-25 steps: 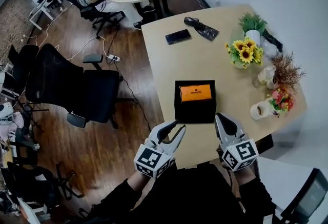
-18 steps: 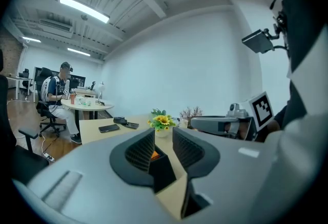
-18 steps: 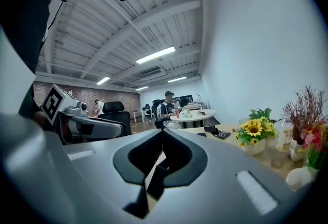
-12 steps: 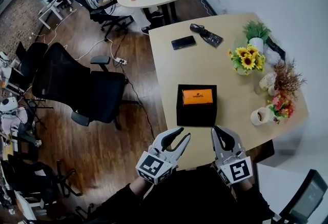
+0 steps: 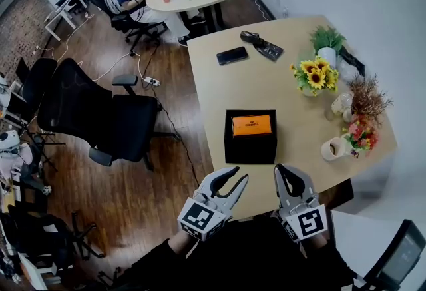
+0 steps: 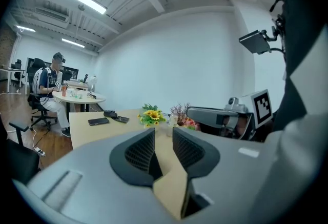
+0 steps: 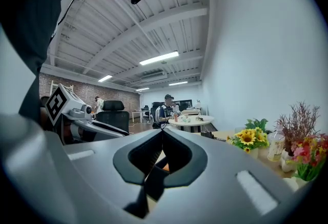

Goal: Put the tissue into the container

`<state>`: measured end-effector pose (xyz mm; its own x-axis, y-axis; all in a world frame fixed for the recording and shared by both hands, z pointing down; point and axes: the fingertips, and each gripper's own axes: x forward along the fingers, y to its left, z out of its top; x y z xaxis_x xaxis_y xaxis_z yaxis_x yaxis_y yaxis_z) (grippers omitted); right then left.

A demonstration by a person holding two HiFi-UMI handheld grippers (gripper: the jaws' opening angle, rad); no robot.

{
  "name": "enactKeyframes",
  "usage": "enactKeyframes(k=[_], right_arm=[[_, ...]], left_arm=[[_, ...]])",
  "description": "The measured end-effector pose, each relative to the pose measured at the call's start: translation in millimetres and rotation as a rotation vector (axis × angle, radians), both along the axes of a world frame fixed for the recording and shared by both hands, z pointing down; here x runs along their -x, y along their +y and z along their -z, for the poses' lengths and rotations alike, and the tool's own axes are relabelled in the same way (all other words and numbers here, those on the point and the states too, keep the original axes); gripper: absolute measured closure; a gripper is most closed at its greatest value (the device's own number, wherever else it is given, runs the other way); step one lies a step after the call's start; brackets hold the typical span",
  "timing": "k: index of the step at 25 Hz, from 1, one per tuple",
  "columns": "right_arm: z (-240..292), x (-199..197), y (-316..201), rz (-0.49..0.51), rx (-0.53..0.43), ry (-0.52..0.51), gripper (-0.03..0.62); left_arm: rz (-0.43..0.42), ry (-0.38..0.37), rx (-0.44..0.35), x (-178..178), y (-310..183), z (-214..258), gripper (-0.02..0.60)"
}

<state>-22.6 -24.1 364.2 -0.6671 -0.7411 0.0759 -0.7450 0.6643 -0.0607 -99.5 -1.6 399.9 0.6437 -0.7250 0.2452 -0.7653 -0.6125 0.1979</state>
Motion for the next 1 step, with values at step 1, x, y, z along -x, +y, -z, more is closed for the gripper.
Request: enactKeyframes(k=[1], right_arm=[[0.0,-1.4,-0.6,-0.003,-0.001,0.000,0.594]], left_arm=[[-0.002,-0.003,0.000,-1.1,0.1,-0.3,0.492]])
